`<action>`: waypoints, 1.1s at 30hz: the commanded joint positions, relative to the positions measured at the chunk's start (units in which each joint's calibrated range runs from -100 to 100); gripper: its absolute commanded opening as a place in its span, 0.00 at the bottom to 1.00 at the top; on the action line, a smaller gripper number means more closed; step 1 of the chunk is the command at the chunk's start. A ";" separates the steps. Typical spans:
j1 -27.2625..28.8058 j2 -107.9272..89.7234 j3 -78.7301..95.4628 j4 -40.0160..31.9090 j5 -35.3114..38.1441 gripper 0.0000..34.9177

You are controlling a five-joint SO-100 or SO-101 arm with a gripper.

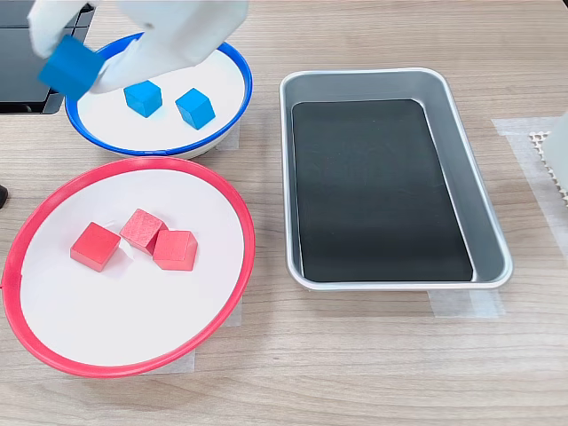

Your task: Relocate any blue block in the red dish to the blue dish, correcting any misplacements.

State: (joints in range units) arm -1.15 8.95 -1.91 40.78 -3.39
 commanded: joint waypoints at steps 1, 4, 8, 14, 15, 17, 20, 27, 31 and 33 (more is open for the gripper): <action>4.68 -5.67 5.41 2.92 0.44 0.00; 6.56 -7.63 10.96 4.49 -0.29 0.00; 7.60 -7.89 15.06 3.42 -1.32 0.00; 9.67 -3.79 13.88 -0.54 -3.32 0.00; 9.95 -2.85 13.06 -0.63 -3.61 0.00; 10.52 -0.55 10.96 -0.71 -4.00 0.00; 11.27 2.78 8.23 -0.71 -4.20 0.00; 11.93 6.36 5.14 -2.61 -4.98 0.00; 11.46 7.81 2.77 -3.27 -5.67 0.01; 10.99 8.23 1.95 -3.60 -6.06 0.00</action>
State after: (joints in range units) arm 10.53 17.31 3.63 37.93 -8.91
